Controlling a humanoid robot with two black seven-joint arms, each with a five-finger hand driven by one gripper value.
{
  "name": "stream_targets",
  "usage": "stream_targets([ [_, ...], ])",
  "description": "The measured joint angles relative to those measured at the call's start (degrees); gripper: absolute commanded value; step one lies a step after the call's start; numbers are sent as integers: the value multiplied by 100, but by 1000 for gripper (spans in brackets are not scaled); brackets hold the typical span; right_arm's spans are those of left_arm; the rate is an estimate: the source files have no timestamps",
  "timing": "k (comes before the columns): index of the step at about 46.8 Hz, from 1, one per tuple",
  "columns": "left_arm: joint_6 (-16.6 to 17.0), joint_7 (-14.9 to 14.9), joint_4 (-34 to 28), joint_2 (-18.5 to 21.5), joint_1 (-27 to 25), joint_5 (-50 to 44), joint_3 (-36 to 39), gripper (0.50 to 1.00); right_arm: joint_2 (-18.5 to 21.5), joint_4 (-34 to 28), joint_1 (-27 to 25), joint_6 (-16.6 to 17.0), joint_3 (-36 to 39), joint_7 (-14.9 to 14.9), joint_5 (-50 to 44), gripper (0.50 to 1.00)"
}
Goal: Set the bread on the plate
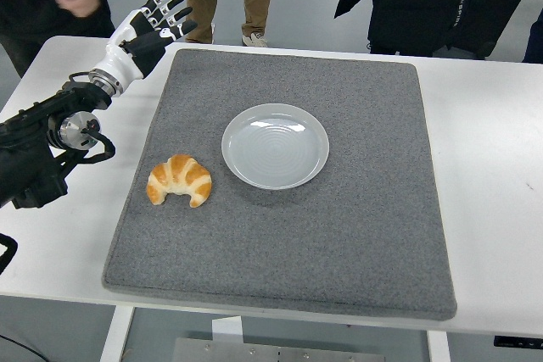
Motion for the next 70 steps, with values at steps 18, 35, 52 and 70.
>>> stream_targets([
  [18, 18, -1, -2, -9, -1, 4, 35, 996, 0, 0, -3, 1, 1, 1, 0, 952],
  [35, 18, 0, 8, 7, -9, 4, 32, 994, 0, -1, -4, 1, 0, 0, 0, 952],
  [52, 13, -7, 10, 26, 7, -40, -7, 994, 0, 0, -1, 1, 0, 0, 3, 952],
  [70, -23, -9, -12, 34, 18, -65, -54, 994, 0, 0, 2, -1, 0, 1, 3, 952],
])
